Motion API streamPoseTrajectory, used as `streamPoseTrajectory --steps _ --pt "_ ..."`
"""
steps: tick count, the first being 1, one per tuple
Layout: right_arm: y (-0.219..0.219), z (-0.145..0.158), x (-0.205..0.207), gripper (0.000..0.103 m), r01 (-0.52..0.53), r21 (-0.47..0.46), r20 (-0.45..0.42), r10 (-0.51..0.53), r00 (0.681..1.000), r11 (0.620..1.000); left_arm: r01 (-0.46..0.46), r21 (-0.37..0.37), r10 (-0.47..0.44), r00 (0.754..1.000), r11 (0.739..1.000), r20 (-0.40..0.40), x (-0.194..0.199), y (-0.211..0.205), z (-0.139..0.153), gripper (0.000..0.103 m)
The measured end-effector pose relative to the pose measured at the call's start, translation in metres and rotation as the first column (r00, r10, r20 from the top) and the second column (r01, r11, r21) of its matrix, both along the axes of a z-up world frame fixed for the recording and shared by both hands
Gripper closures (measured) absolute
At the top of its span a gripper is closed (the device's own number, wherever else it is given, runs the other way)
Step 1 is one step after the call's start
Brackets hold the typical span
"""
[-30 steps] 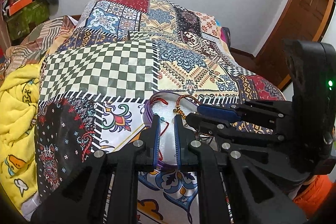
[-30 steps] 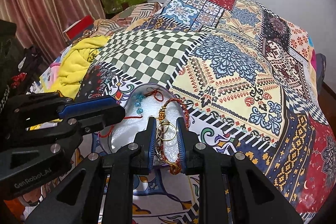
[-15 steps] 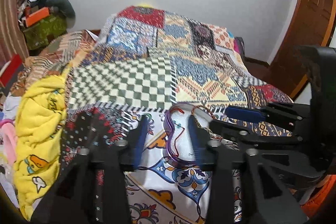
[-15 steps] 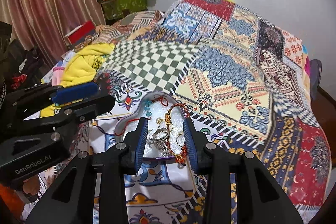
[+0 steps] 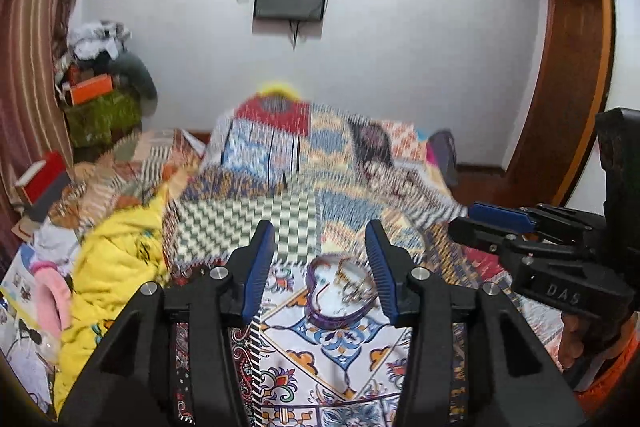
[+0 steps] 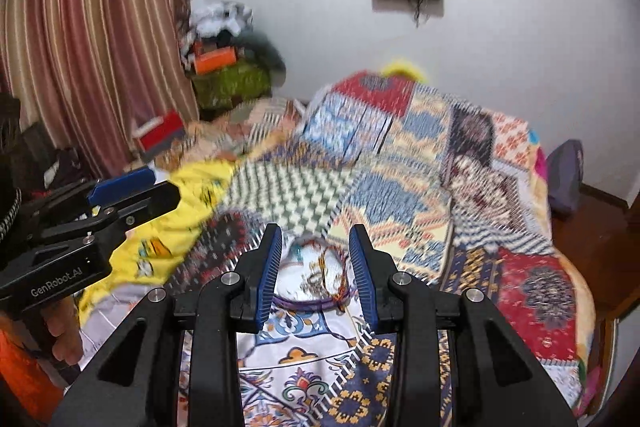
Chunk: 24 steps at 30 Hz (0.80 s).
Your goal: Organize jewelry
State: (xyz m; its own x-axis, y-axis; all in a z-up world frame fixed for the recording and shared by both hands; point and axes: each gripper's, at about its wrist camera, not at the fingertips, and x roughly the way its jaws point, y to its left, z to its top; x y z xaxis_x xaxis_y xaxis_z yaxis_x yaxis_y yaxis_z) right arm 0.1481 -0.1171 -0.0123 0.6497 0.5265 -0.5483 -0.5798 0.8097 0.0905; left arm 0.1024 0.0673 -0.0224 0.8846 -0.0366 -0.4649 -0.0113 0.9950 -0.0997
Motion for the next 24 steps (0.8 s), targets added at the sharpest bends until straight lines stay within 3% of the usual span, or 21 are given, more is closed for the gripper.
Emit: streamPoseTrajectory --steps 4,11,15,19,22,24 --pt "-0.018 0.036 -0.035 0.071 0.02 0.086 0.087 -0.028 0.996 0.996 -0.003 0.015 0.001 0.994 1.0 0.11 -0.039 -0.007 0.032 0.053" --pt "-0.034 0.068 -0.09 0.07 0.05 0.165 0.207 -0.084 0.975 0.985 -0.035 0.059 0.018 0.963 0.998 0.267 -0.1 -0.028 0.068 0.049" --pt "-0.04 0.073 -0.116 0.034 0.102 0.188 0.271 -0.152 0.95 0.977 -0.05 0.073 0.023 0.946 0.996 0.323 -0.126 -0.039 0.078 0.041" --pt "-0.042 0.076 -0.135 0.028 0.131 0.198 0.305 -0.188 0.934 0.971 -0.057 0.063 0.032 0.936 0.996 0.351 -0.144 -0.044 0.081 0.027" --pt "-0.044 0.077 -0.142 0.013 0.167 0.194 0.327 -0.225 0.918 0.967 -0.076 0.054 0.052 0.932 0.996 0.36 -0.152 -0.045 0.082 0.006" --pt "-0.044 0.078 -0.147 0.003 0.192 0.189 0.35 -0.249 0.903 0.963 -0.087 0.046 0.065 0.928 0.995 0.366 -0.158 -0.046 0.082 0.003"
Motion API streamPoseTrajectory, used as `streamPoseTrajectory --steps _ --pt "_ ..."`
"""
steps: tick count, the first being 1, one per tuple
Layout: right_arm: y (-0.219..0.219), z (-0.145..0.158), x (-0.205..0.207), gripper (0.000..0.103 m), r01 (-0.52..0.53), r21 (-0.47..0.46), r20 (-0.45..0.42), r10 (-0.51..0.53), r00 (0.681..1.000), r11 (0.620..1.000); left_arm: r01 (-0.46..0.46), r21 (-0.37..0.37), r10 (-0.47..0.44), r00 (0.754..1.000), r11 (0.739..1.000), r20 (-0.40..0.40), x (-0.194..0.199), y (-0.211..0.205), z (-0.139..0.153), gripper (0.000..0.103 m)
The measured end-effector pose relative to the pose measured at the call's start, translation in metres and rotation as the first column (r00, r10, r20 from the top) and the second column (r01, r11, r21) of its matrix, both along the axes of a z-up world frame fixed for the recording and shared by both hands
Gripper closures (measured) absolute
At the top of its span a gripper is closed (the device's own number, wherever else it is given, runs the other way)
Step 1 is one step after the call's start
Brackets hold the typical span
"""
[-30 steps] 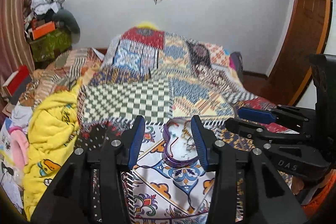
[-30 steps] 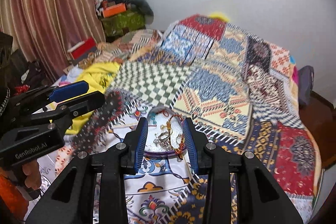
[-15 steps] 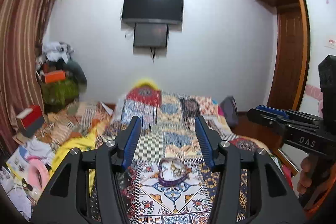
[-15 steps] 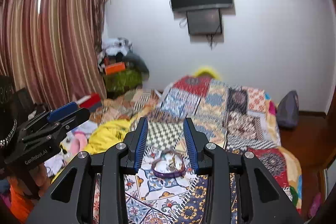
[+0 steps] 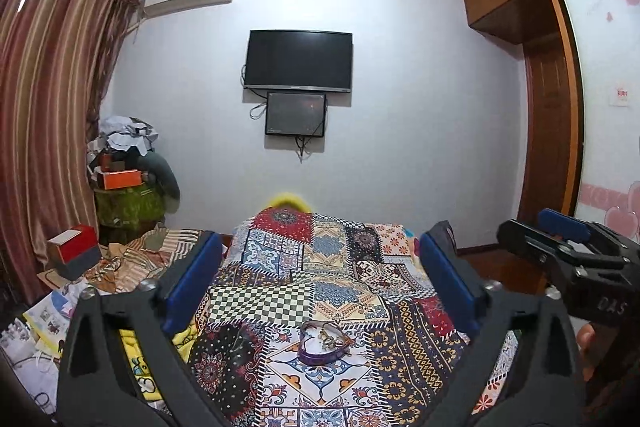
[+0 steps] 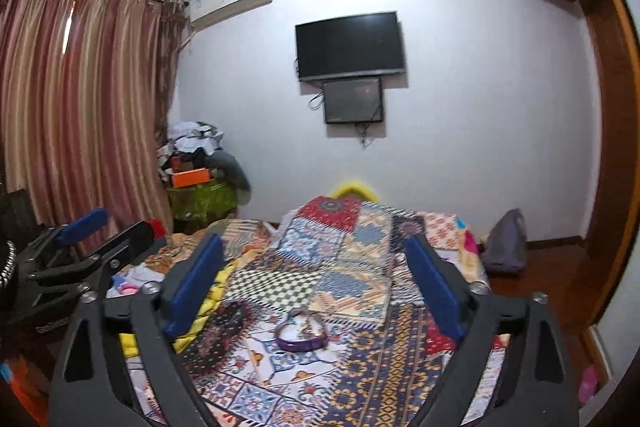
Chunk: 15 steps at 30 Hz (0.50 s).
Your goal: Organize jewelry
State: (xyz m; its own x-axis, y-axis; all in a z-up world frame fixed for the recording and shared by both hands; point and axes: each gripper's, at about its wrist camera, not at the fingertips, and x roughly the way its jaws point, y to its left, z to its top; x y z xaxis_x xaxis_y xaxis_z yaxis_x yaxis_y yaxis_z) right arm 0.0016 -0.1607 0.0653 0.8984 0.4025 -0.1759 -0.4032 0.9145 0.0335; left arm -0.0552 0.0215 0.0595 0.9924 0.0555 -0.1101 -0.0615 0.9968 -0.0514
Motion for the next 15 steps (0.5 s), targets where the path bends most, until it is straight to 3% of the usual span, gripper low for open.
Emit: streamPoseTrajectory --steps 15 --pt "-0.006 -0.005 -0.015 0.0 -0.01 0.006 -0.006 0.01 1.0 1.0 -0.011 0.004 0.011 1.0 1.0 -0.003 -0.015 -0.005 0.0 0.0"
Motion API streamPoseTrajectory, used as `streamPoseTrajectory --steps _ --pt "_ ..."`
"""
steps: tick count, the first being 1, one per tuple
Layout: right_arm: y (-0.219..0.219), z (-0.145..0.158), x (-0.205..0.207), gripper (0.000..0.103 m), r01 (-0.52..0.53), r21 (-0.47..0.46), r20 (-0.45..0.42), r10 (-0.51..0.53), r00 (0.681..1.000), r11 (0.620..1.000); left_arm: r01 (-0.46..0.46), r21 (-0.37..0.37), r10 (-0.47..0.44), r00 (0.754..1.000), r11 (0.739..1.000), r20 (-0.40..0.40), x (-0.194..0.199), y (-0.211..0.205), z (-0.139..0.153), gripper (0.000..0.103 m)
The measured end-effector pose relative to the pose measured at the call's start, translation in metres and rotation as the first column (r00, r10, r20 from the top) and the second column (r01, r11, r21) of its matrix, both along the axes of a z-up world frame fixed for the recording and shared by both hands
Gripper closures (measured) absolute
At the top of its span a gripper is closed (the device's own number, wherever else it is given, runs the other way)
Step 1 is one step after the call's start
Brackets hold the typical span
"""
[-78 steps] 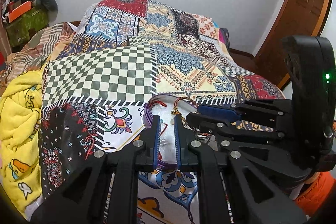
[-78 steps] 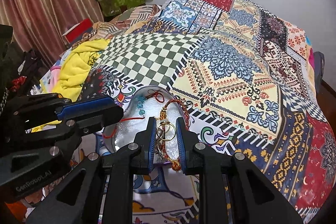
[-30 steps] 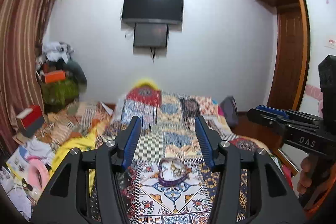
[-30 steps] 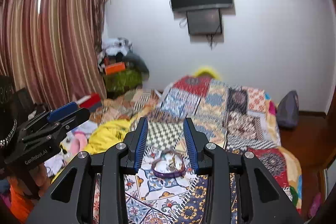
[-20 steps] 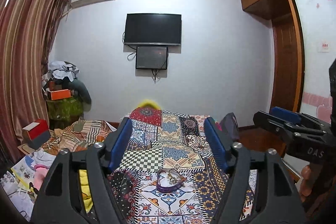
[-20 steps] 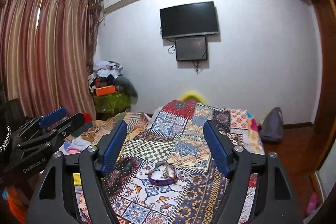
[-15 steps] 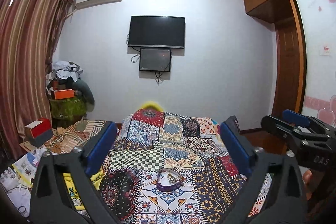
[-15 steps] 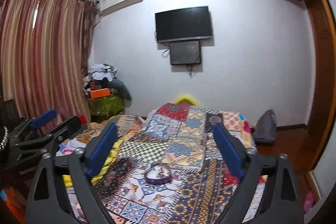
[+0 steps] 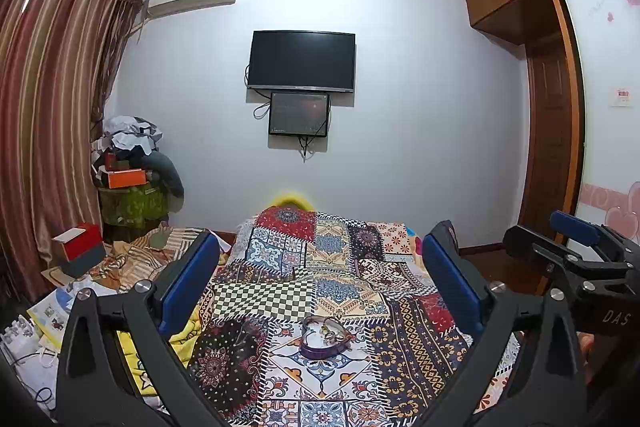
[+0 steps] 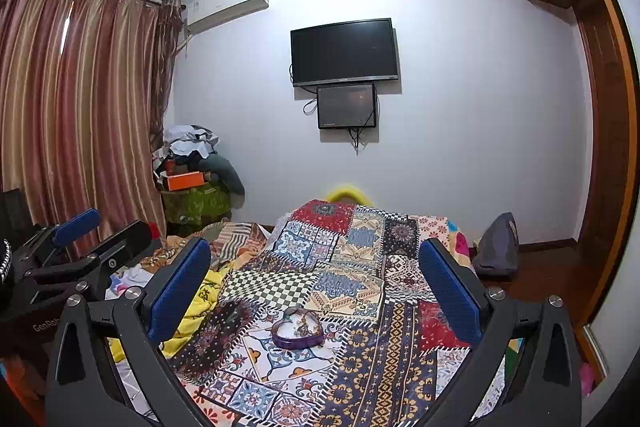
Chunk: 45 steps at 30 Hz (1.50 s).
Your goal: Organize jewelry
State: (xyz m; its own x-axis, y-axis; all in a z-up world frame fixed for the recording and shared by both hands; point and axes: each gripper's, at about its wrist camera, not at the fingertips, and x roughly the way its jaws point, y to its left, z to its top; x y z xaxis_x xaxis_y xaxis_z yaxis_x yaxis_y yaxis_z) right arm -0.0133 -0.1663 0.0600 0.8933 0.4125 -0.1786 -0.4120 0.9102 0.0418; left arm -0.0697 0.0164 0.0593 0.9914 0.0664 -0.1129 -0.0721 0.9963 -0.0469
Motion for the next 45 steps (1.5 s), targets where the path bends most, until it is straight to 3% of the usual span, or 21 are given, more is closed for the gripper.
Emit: streamPoseTrajectory --steps 45 --pt "-0.003 -0.001 0.002 0.0 0.001 0.003 -0.037 -0.001 0.999 1.0 0.011 -0.039 -0.013 0.998 0.999 -0.054 0.018 0.009 -0.01 0.0"
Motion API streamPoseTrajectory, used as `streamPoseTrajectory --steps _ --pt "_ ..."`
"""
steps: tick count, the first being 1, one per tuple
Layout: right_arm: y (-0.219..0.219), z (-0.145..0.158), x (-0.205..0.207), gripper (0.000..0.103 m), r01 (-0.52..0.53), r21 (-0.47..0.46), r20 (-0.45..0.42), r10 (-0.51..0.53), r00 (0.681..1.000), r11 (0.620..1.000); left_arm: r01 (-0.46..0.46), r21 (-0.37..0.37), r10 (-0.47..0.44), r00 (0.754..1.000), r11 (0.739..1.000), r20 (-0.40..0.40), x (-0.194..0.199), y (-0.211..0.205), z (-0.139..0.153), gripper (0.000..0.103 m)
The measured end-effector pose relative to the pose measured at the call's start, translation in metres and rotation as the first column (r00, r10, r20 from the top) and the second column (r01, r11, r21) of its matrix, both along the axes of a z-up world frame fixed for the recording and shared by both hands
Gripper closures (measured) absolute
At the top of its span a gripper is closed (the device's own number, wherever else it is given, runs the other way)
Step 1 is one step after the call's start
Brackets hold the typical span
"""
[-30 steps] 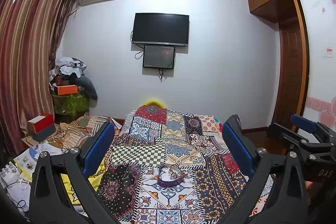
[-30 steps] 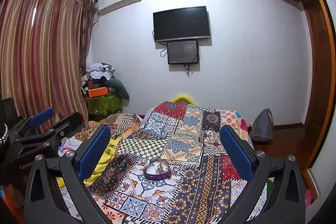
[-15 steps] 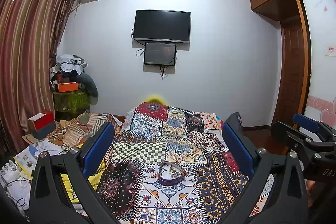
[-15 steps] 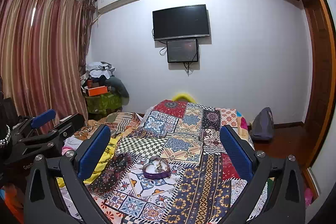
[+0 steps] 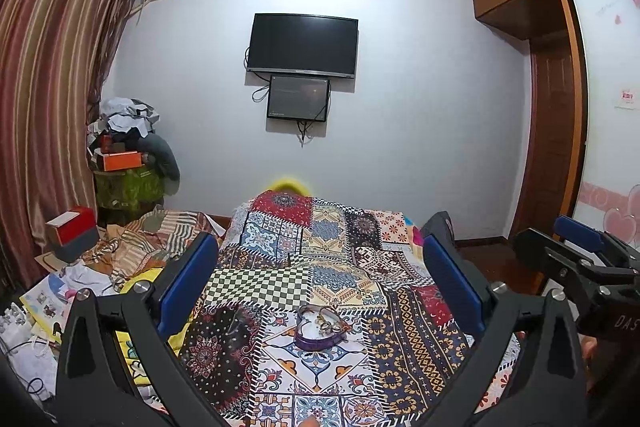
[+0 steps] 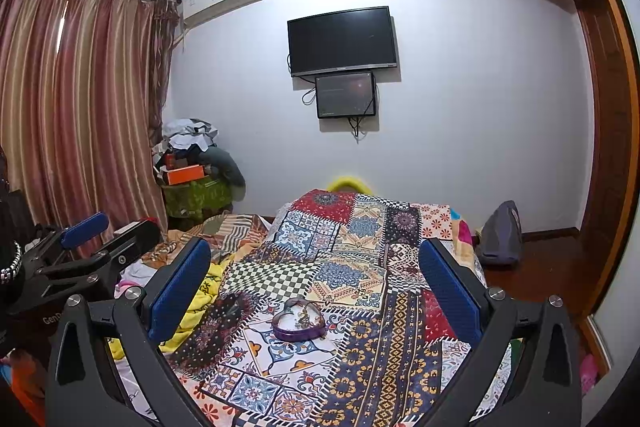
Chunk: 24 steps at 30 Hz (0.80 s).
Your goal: Organize jewelry
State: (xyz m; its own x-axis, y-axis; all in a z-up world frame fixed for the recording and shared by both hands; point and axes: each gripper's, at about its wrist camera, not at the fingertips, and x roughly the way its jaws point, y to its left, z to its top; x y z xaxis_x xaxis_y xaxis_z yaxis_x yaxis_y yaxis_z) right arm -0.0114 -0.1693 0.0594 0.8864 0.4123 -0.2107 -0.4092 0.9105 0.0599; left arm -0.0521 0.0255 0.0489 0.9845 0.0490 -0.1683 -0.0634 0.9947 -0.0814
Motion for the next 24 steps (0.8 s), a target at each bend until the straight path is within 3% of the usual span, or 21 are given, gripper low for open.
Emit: streamPoseTrajectory --steps 24 --pt "-0.0015 -0.0006 0.0058 0.0 0.017 0.007 -0.016 -0.017 1.0 1.0 0.016 0.02 -0.016 1.0 1.0 -0.018 0.0047 -0.0044 -0.0064 0.0"
